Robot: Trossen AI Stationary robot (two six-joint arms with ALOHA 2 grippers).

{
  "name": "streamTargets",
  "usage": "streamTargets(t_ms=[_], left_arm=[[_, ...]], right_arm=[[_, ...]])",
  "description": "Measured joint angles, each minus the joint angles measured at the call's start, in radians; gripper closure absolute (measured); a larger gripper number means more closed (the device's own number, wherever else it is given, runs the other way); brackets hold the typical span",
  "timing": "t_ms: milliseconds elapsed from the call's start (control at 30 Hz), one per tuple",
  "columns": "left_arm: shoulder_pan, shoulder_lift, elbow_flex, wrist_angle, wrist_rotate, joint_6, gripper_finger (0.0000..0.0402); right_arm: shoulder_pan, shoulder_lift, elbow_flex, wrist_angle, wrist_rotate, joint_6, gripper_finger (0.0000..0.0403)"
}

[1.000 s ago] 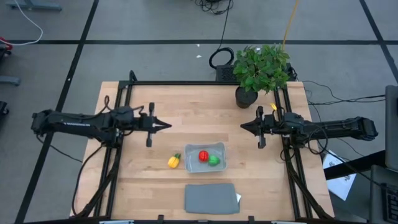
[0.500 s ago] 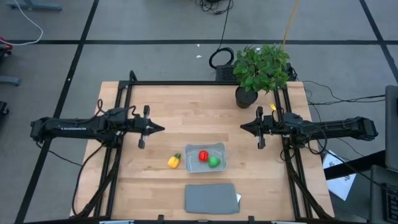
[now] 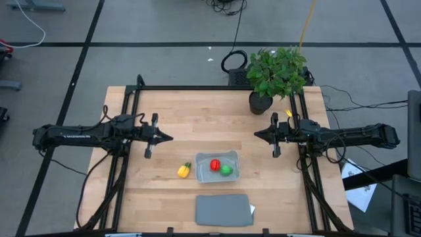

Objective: Pick and placing Produce into tupperware
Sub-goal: Put the pineapple into the bin

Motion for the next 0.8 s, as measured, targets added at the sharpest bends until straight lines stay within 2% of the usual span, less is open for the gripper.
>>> streamTargets(t_ms=[333, 467, 633, 800], left_arm=[[0.000, 0.000, 0.000, 0.006, -0.011, -0.079, 0.0384], [-0.010, 0.005, 0.001, -0.013, -0.038, -0.105, 0.0389], [-0.047, 0.053, 0.004, -0.027, -0.066, -0.128, 0.0398], [-0.099, 0.146, 0.066, -0.099, -0.119, -0.136, 0.0400]], right_arm=[[0.000, 0.000, 0.000, -0.003, 0.000, 0.000, 0.0403], [0.000, 0.000, 0.000, -0.003, 0.000, 0.000, 0.0403], [0.000, 0.000, 0.000, -0.003, 0.000, 0.000, 0.0403], [0.000, 0.000, 0.000, -0.003, 0.001, 0.000, 0.0403]])
